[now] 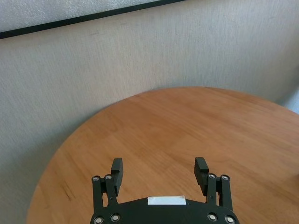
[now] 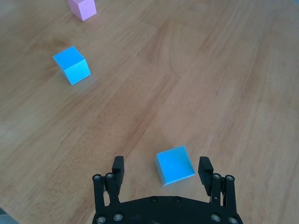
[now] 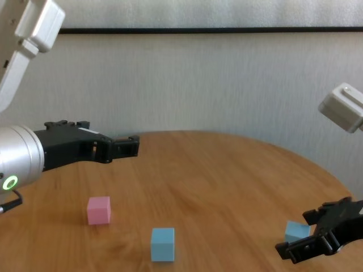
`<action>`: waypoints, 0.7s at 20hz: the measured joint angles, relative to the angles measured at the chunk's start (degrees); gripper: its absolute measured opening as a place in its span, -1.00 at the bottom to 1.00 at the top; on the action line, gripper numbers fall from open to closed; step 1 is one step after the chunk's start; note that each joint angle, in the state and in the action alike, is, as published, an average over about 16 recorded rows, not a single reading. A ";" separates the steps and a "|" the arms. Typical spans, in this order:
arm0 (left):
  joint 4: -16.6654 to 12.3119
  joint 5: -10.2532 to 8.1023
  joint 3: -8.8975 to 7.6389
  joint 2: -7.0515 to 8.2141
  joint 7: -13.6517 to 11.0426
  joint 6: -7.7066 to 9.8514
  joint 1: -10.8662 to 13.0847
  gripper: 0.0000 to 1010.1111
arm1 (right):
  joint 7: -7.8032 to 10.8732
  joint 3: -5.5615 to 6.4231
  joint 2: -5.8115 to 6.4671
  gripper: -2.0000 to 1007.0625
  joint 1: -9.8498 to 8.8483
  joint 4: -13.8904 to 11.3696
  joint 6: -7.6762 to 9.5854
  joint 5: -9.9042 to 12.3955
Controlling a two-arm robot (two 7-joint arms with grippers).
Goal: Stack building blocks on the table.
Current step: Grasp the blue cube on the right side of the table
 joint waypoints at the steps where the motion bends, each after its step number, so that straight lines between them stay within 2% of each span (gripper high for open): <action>1: 0.00 0.00 0.00 0.00 0.00 0.00 0.00 0.98 | -0.03 -0.20 0.02 0.99 0.23 0.18 0.08 -0.02; 14: 0.00 0.00 0.00 0.00 0.00 0.00 0.00 0.98 | -0.04 -2.38 -0.18 0.99 3.03 3.21 0.70 -0.05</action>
